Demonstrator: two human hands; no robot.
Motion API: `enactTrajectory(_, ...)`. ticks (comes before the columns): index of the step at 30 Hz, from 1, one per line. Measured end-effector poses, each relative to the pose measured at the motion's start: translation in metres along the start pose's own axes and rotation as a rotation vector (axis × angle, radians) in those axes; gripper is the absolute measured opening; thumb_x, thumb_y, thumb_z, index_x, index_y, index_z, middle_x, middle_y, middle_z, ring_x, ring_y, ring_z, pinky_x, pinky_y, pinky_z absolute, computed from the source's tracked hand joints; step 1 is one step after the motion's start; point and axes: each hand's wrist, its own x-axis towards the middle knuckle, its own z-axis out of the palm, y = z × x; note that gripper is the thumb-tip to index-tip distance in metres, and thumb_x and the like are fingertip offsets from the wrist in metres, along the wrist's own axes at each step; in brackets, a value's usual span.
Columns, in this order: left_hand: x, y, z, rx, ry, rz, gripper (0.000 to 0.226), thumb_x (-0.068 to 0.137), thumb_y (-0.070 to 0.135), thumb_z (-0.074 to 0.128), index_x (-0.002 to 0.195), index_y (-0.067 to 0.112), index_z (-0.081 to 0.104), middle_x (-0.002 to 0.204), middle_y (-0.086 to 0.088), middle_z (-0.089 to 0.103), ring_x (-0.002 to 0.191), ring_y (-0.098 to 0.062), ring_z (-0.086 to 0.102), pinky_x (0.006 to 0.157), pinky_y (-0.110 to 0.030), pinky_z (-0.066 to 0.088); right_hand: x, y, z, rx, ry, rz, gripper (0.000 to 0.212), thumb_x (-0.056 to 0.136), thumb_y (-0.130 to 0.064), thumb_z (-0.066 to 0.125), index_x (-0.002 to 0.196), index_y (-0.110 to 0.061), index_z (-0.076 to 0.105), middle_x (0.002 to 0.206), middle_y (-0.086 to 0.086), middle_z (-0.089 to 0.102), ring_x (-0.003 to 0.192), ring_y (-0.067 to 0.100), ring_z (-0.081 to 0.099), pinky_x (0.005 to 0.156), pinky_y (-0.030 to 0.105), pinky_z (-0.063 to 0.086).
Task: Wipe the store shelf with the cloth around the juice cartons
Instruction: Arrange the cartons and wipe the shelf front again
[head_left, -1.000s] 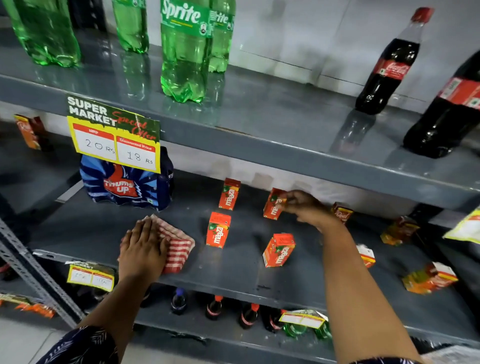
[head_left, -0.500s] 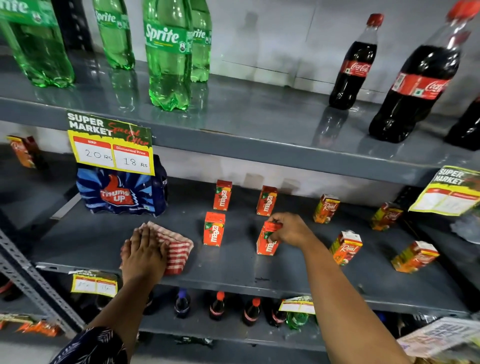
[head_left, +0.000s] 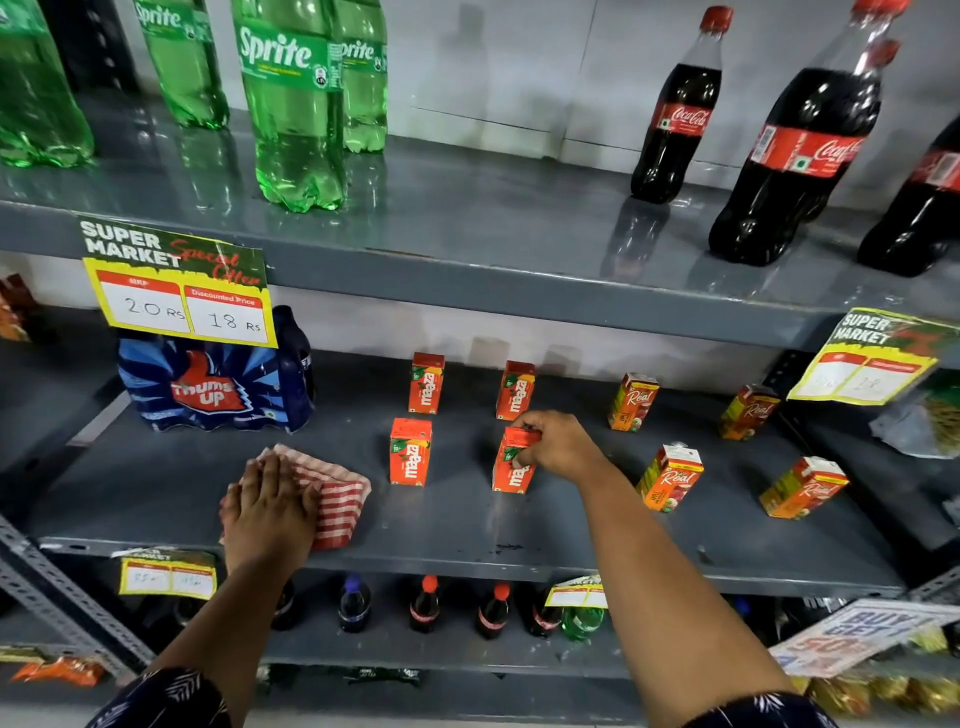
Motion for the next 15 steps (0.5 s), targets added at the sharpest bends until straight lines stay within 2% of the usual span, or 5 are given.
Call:
enactTrajectory(7,0.002,-0.001,0.002,-0.009,-0.005,-0.001,0.064,0.097,0.046,0.017,0.150,0.013,0.006,0.161,-0.005,0.003,0.148,-0.021,-0.002,0.119,-0.041,-0.002,-0.003,-0.003,-0.001,-0.009,-0.040,0.017,0.058,0.073,-0.010,0.081,0.125,-0.021,0.059,0.131,0.003,0.060,0.114,0.020,0.061,0.097,0.034,0.050)
enactTrajectory(10,0.003,-0.001,0.001,-0.018,-0.015,-0.013,0.065,0.097,0.047,0.017,0.150,0.014,0.004,0.161,-0.004,0.002,0.148,-0.021,-0.002,0.119,-0.041,-0.001,-0.014,-0.020,-0.011,0.040,-0.046,0.010,0.064,0.070,-0.012,0.082,0.128,-0.019,0.055,0.124,0.001,0.062,0.101,0.015,0.062,0.089,0.028,0.051)
enactTrajectory(11,0.003,-0.001,-0.001,-0.018,-0.027,-0.017,0.065,0.096,0.048,0.017,0.151,0.014,0.004,0.161,-0.005,0.002,0.148,-0.021,-0.002,0.119,-0.041,-0.001,-0.019,-0.029,-0.014,0.037,0.042,-0.025,0.059,0.070,-0.015,0.082,0.123,-0.016,0.057,0.118,0.002,0.065,0.098,0.016,0.063,0.089,0.031,0.052)
enactTrajectory(13,0.004,0.001,-0.005,-0.013,-0.063,-0.016,0.066,0.096,0.048,0.016,0.151,0.014,0.002,0.161,-0.005,0.001,0.148,-0.022,-0.003,0.120,-0.041,0.000,-0.034,-0.053,-0.014,0.024,0.374,-0.137,0.035,0.073,-0.018,0.077,0.105,-0.016,0.062,0.103,0.003,0.067,0.093,0.021,0.064,0.084,0.034,0.053)
enactTrajectory(15,0.004,0.001,-0.011,-0.039,-0.088,-0.013,0.066,0.097,0.048,0.019,0.151,0.014,0.002,0.162,-0.004,0.000,0.148,-0.021,-0.002,0.120,-0.041,0.001,-0.056,-0.082,0.006,0.074,0.650,-0.322,0.016,0.075,-0.018,0.070,0.086,-0.024,0.059,0.084,-0.002,0.064,0.078,0.017,0.062,0.069,0.029,0.051)
